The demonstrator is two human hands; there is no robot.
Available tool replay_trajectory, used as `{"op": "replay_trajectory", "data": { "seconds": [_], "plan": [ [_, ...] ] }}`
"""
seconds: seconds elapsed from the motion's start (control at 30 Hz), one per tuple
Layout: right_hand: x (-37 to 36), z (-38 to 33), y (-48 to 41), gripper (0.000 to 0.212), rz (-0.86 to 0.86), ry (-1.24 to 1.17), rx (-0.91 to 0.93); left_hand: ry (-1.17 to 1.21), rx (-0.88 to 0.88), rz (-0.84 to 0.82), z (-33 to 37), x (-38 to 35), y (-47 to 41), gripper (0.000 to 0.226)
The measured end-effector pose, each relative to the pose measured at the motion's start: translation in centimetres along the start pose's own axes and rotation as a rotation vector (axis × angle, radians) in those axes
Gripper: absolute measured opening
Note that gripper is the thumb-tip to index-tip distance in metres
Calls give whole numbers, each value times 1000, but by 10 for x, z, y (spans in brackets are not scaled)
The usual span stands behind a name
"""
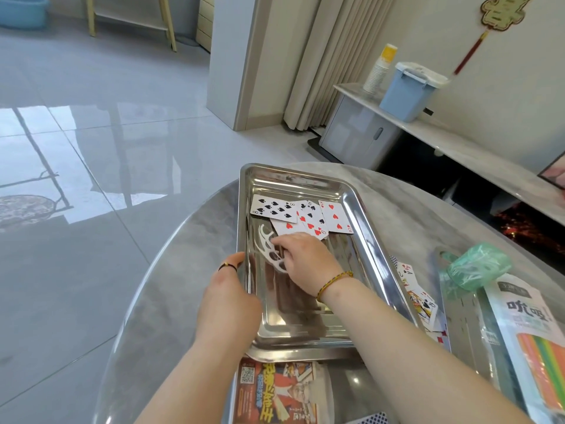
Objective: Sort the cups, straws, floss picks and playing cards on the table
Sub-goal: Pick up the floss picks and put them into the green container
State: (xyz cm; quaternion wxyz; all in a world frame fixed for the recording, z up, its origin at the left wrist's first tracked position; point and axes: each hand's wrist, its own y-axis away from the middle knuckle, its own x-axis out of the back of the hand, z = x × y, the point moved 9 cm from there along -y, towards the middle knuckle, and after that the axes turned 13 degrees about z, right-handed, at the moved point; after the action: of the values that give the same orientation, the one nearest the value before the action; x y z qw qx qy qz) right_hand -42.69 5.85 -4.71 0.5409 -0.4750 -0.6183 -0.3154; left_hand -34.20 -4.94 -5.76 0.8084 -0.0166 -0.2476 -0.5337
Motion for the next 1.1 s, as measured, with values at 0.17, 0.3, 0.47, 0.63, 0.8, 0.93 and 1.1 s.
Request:
{"op": "replay_trajectory", "data": {
  "seconds": [0.17, 0.3, 0.47, 0.63, 0.8, 0.93, 1.1],
  "plan": [
    [9, 31, -2, 34, 17, 123, -145, -5, -10, -11, 0, 0, 0, 58],
    [9, 47, -6, 24, -7, 110, -228, 12, -5, -12, -2, -2, -2, 57],
    [10, 72, -13, 37, -44, 195, -305, 21, 1, -7, -3, -2, -4, 57],
    [20, 48, -21, 33, 115, 187, -181, 3, -6, -11, -3, -3, -4, 57],
    [9, 39, -20, 31, 92, 249, -169, 8, -11, -16, -1, -2, -2, 57],
    [6, 20, -17, 32, 80, 141, -50, 6, -18, -13, 1, -2, -2, 58],
    [9, 9, 1, 25, 107, -171, -107, 5, -21, -9, 2, -1, -1, 59]
  ]
}}
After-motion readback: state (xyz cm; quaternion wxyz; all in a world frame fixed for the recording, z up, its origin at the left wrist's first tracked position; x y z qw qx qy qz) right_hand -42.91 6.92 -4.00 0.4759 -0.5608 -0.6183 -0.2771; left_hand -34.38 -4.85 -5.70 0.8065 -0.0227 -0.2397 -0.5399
